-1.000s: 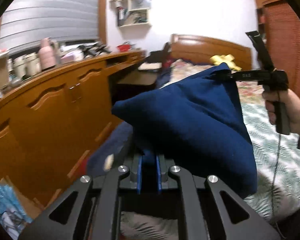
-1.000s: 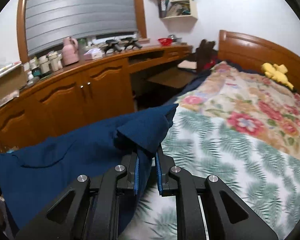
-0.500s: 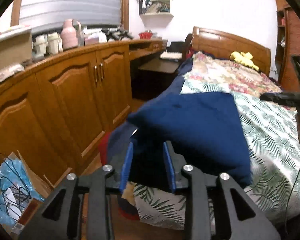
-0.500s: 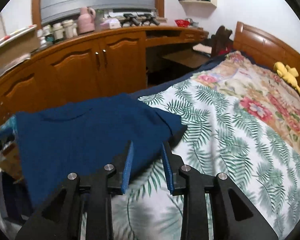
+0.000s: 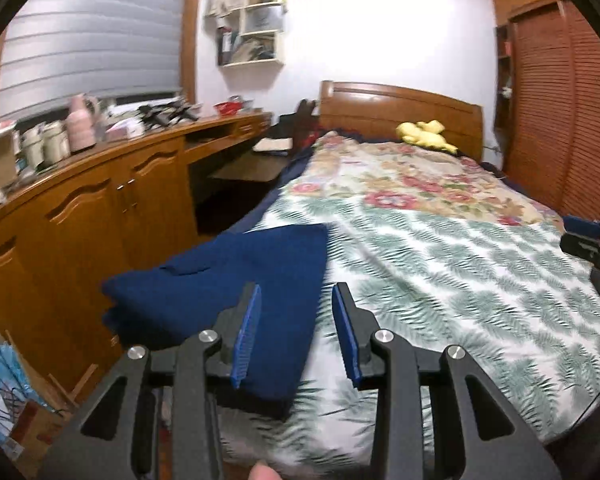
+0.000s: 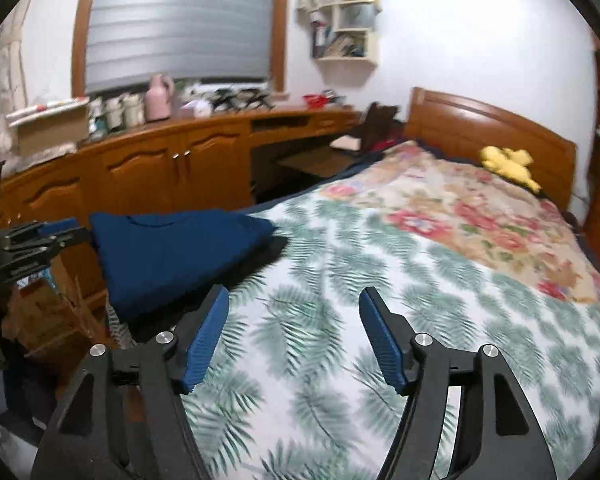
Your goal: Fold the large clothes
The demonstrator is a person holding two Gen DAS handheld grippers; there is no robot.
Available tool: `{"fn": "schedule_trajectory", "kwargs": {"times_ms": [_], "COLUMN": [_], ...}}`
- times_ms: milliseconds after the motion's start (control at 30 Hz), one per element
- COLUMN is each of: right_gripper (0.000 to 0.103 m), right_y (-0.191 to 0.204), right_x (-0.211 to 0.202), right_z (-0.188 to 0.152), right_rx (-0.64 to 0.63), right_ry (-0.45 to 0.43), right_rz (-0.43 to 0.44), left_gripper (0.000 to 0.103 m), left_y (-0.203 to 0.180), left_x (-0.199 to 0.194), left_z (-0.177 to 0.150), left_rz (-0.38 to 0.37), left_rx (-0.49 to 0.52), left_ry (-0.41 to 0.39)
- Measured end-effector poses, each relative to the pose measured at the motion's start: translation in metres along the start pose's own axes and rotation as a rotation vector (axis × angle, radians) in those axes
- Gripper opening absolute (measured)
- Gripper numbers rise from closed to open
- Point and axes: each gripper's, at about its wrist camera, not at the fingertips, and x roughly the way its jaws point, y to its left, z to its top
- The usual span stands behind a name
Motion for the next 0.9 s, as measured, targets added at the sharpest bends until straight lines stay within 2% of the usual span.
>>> {"fn": "schedule_trajectory", "kwargs": {"times_ms": [167, 400, 533, 733, 900], "right_gripper": [0.071, 0.071, 0.071, 0.071, 0.071], "right_y": [-0.032, -0.072, -0.087, -0.095, -0.099], "right_x": [-0.063, -0.137, -0.165, -0.195, -0.212], "right_z": [-0.031, -0.081, -0.102, -0.129, -0.146], "right_rx": [0.062, 0.159, 0.221, 0.278, 0.288], "right_ry": [-0.046, -0.088, -0.105, -0.129, -0.154], "right_rz": [-0.107, -0.25, -0.283, -0.348, -0.408], "left_gripper": [0.035, 0.036, 0.036, 0.036, 0.036], "left_y": [-0.066, -0.153, -0.201, -0.247, -0.263], "left_x": [-0.01, -0.02, -0.03, -0.055, -0.074], "left_z": [0.005, 0.002, -0.003, -0.012, -0.019], "left_rz": [-0.103, -0.244, -0.297, -0.354, -0.379], "left_rx": [0.039, 0.089, 0.127, 0.173, 0.185], "left_ry": [-0.026, -0.02, -0.023, -0.038, -0.046]}}
